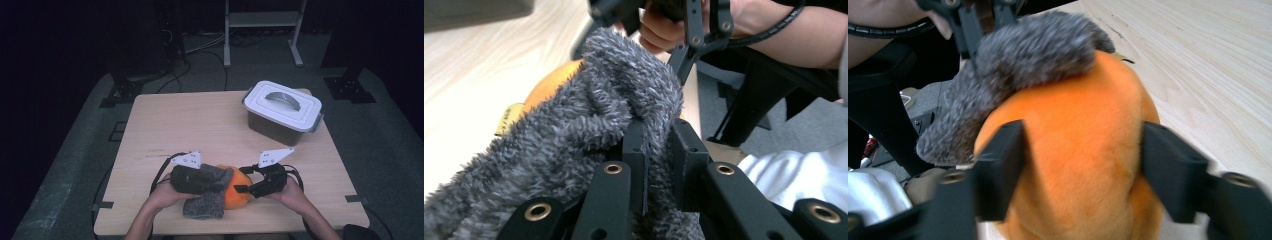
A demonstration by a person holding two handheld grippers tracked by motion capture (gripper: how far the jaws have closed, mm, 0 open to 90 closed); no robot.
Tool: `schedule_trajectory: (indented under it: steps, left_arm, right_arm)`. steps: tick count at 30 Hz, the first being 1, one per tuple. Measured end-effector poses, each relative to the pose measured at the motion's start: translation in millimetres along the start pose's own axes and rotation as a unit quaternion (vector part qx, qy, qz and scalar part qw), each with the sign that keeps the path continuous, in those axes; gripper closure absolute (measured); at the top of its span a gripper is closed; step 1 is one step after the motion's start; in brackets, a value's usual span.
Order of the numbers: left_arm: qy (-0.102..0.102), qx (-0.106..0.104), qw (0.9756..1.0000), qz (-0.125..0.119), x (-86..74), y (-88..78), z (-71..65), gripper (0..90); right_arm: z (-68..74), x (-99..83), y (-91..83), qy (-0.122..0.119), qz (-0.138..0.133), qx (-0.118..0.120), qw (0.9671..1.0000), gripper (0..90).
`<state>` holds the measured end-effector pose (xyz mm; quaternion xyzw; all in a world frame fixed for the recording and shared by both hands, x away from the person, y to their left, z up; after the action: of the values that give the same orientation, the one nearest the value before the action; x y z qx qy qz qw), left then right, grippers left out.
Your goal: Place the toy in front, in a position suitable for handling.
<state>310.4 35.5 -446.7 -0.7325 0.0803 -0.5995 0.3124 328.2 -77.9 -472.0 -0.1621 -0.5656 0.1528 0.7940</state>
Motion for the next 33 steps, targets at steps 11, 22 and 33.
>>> schedule_trajectory:
  steps: [11,22,33]
  left_arm:
    - [-0.004,0.048,0.9988,-0.010,3.7,-11.0,15.2,79.9]
    - [-0.040,0.025,0.9989,0.008,-17.0,-11.6,27.6,79.8]
    - [-0.039,0.034,0.9986,-0.011,-8.7,-19.0,29.2,79.8]
  right_arm:
    - [14.4,6.7,-0.8,-0.125,0.037,-0.032,0.9910,57.8]
    - [1.8,0.9,-11.5,-0.028,0.020,0.003,0.9994,33.5]
    - [5.5,8.1,-9.2,-0.101,0.018,-0.047,0.9936,58.4]
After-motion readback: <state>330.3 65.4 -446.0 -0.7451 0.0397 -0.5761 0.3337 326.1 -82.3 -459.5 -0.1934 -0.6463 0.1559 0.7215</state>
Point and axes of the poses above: each handheld gripper's, and its own axes: y roughly forward along the jaws, x roughly out of its top, z roughly to its left, the point moved 10 cm from there along y, roughly forward along the jaws, and after that the axes turned 15 degrees about x, right-handed, at the moved point
